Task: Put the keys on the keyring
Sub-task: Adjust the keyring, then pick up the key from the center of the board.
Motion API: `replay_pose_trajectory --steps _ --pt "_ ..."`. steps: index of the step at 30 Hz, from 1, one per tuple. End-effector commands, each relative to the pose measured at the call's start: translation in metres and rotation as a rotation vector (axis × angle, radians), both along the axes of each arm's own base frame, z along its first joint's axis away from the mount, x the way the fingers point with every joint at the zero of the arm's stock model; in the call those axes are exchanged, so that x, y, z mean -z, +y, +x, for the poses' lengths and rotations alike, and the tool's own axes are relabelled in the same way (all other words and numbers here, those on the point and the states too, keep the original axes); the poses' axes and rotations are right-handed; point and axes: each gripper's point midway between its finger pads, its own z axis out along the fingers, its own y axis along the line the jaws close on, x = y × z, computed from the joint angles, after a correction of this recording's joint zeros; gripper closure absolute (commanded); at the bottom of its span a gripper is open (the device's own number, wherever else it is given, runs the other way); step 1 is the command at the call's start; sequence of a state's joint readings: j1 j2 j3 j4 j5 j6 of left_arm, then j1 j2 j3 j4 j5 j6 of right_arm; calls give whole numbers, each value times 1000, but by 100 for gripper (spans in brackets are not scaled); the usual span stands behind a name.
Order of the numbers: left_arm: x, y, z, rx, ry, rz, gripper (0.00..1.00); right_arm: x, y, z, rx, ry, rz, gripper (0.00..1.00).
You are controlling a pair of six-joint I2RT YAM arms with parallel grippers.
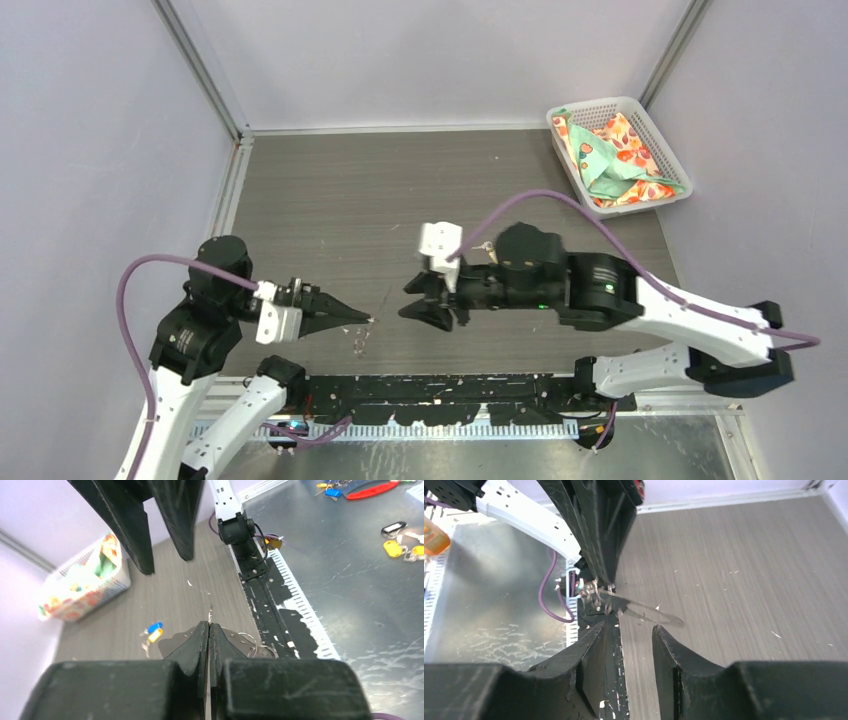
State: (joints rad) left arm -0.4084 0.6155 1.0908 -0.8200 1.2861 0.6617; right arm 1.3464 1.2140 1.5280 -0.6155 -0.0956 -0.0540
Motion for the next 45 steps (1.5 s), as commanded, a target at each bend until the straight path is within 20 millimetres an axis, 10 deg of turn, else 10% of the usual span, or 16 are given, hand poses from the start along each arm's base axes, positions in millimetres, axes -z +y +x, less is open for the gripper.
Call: replay_pose_trajectory --steps 1,16,35,45 --pt "-28 0 -17 129 -276 -114 100 -60 -25 11 85 -107 288 56" --pt "-62 3 -42 266 -518 -236 100 -58 -36 1 22 -175 356 58" --pt "-93 -6 -31 265 -405 -227 100 -60 -20 -24 -156 -259 454 60" --pt "-105 -19 -4 103 -117 -249 100 -56 -15 2 -14 -257 429 58"
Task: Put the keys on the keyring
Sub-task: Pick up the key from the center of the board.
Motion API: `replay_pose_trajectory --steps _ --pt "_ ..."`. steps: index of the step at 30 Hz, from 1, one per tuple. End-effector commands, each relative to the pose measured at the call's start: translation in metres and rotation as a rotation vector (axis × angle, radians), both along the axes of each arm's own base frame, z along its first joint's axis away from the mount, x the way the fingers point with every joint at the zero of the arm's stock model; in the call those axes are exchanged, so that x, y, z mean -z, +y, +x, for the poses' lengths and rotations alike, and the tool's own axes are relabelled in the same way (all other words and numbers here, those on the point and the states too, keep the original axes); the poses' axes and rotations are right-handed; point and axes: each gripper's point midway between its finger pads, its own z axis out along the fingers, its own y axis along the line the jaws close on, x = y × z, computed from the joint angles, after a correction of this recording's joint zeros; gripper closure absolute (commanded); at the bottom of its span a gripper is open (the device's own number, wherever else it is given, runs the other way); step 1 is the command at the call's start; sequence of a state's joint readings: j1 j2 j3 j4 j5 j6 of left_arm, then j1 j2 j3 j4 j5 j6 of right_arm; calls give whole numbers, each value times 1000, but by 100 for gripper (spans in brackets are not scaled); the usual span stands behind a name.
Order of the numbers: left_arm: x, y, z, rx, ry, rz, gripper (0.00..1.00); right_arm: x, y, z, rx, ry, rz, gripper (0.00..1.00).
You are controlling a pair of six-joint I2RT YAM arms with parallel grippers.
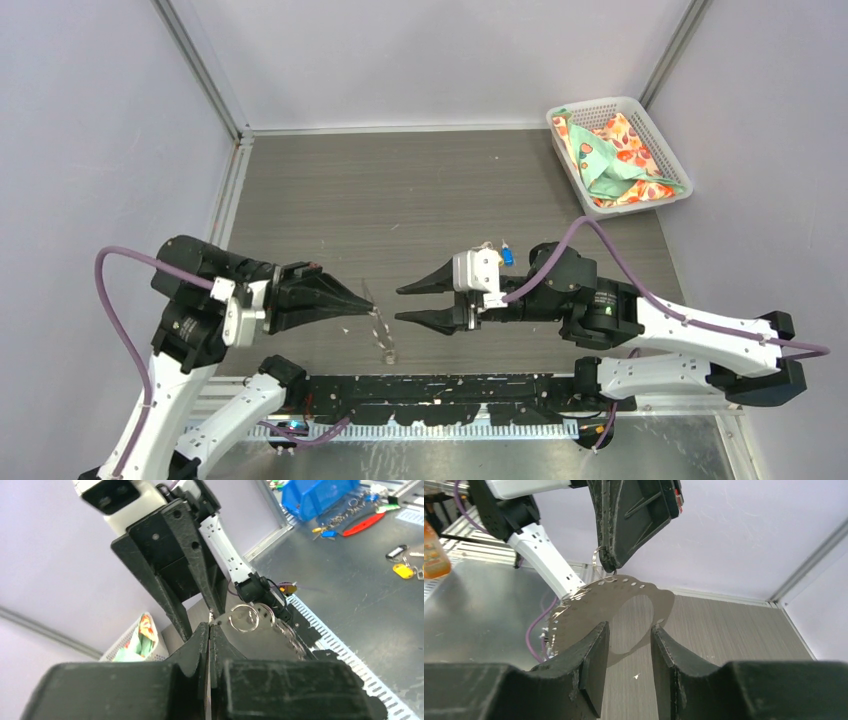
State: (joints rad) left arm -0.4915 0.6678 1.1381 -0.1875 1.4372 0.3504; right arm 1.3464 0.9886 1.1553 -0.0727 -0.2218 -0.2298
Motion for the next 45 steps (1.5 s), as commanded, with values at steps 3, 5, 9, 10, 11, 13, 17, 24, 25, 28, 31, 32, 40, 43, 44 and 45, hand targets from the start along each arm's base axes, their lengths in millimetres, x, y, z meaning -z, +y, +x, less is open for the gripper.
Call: replay_pose_trajectory --steps 3,5,9,10,11,13,17,24,25,28,31,32,40,43,44,45 --pt "-17 -10 29 -149 318 -52 100 -14 -24 42 269 79 69 56" --pt "-15 -11 33 -162 369 -49 100 -9 -32 45 298 100 61 55" --pt "-14 -14 43 -202 462 -42 100 1 -47 56 386 155 40 55" --pt "-14 -14 45 -213 483 -40 100 5 -53 63 439 176 36 54" --pt "-13 -15 48 -226 504 -34 100 10 -60 75 519 197 32 52" --pt "-6 -16 54 -256 535 -15 100 30 -78 103 714 228 10 46" --pt "21 -16 70 -350 557 33 100 80 -115 162 1038 348 -33 40" --pt "85 -11 83 -461 583 136 100 196 -145 233 1257 629 -134 43" --pt "92 -10 83 -464 594 150 100 212 -146 239 1274 627 -175 43" --pt "106 -10 82 -463 617 180 100 255 -163 266 1355 697 -246 46" --pt "114 -9 80 -463 616 193 100 289 -181 293 1399 802 -233 50" --pt "116 -8 79 -462 615 195 100 306 -188 299 1425 825 -254 50" --pt "120 -5 72 -450 590 205 100 369 -202 310 1483 886 -423 51" --pt "121 -5 72 -452 585 205 100 371 -195 318 1470 889 -387 52" --pt "120 -5 72 -452 583 203 100 371 -195 318 1470 889 -383 52" --pt "120 -5 71 -451 585 204 100 370 -195 319 1473 889 -378 52"
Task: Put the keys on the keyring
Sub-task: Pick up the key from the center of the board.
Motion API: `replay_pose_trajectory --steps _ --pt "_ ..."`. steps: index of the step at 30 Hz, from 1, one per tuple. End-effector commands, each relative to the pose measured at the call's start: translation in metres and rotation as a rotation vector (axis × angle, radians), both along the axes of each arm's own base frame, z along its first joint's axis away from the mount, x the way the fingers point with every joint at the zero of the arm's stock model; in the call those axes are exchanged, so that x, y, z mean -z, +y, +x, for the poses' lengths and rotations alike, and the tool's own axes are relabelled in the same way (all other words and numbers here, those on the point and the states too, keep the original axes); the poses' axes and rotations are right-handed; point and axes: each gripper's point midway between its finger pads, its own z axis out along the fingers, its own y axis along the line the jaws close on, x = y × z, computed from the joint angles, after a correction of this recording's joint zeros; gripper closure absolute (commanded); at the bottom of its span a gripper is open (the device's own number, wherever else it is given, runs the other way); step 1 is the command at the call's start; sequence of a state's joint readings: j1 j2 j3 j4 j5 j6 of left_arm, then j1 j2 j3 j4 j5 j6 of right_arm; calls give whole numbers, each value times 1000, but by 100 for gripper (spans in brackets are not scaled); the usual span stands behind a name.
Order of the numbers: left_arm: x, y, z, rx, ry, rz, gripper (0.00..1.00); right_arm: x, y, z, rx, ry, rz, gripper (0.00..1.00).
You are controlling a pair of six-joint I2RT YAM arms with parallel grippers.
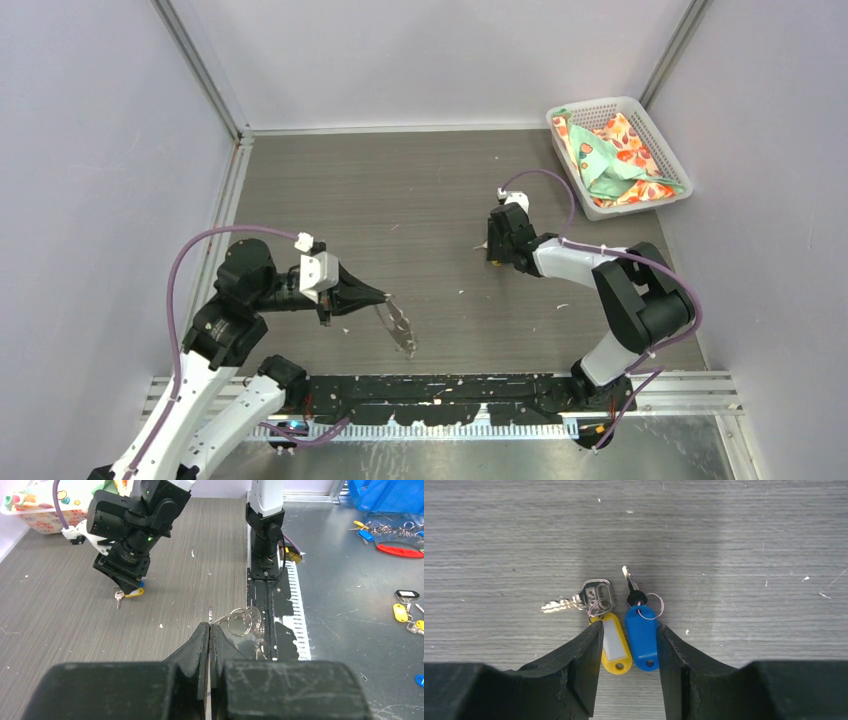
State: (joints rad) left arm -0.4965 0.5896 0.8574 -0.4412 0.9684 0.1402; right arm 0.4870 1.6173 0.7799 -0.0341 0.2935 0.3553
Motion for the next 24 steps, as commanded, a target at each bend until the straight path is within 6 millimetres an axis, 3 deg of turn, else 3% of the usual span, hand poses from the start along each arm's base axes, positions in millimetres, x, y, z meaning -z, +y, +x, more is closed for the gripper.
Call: replay_pose_trajectory --steps 1,11,18,24 --pt "-5 0 -3 15 -34 -9 100 -25 18 26 10 -108 85 52" --pt "-5 1 -4 16 -46 -14 100 -36 20 33 19 -123 87 59" --pt "-4 1 -3 8 -54 -11 100 -28 35 34 -4 -78 136 68" --pt "-4 3 -2 2 -67 -4 100 -23 35 25 27 -33 164 68"
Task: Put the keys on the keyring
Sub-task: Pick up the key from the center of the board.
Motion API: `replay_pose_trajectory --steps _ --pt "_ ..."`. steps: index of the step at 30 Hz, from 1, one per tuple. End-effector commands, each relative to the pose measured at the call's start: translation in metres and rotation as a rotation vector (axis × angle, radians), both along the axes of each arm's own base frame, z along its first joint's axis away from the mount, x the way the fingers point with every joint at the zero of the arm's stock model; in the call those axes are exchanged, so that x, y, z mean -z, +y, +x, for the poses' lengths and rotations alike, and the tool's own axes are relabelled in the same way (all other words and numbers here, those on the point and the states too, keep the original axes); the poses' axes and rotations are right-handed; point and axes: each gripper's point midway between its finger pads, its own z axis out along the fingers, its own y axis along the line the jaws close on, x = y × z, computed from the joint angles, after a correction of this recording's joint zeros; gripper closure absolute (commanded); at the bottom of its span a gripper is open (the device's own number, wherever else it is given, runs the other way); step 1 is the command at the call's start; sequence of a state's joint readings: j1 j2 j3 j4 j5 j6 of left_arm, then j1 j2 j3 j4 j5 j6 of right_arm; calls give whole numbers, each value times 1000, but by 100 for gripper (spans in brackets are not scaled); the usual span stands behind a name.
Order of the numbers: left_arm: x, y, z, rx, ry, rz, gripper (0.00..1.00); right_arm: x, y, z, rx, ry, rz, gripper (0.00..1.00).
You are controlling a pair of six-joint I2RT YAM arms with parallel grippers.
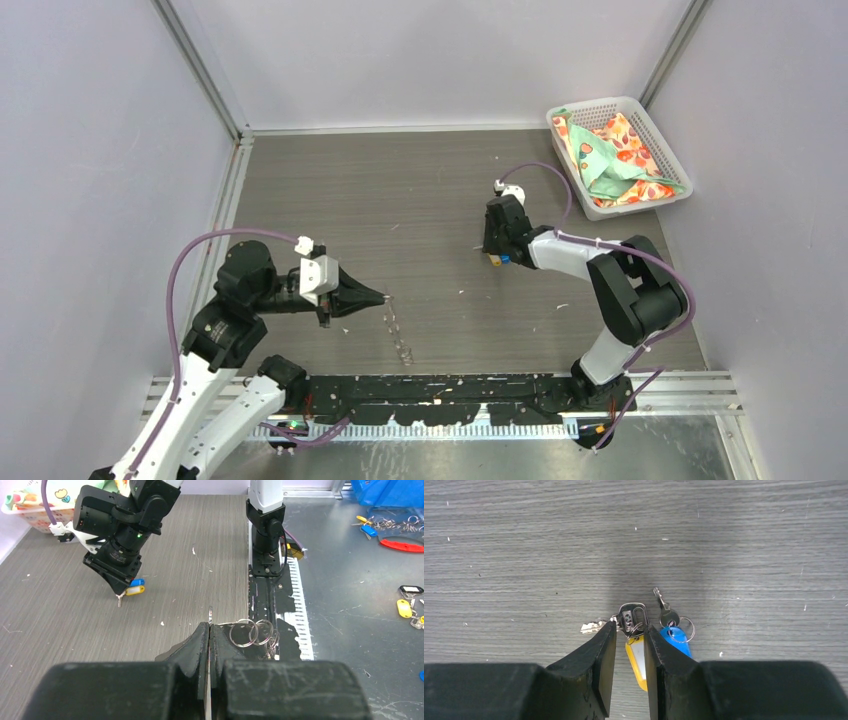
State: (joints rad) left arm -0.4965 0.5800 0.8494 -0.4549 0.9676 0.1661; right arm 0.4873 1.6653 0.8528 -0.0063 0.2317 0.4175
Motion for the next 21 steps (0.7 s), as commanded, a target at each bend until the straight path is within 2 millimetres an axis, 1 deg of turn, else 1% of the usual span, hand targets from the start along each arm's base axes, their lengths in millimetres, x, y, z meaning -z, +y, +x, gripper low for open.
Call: replay_pose_trajectory --steps 1,7,12,16,21 --pt "-8 2 -2 0 -53 -13 100 -11 8 4 29 -3 51 68" --pt "-10 1 0 -5 -62 -14 100 -2 3 1 52 36 20 68" --pt "-11 2 1 -12 -67 -13 100 2 8 5 29 48 17 68" --pt "-12 2 2 -14 -69 -13 100 4 13 9 17 54 25 72" --pt "-13 2 2 -15 -69 -13 100 3 16 8 6 45 32 82"
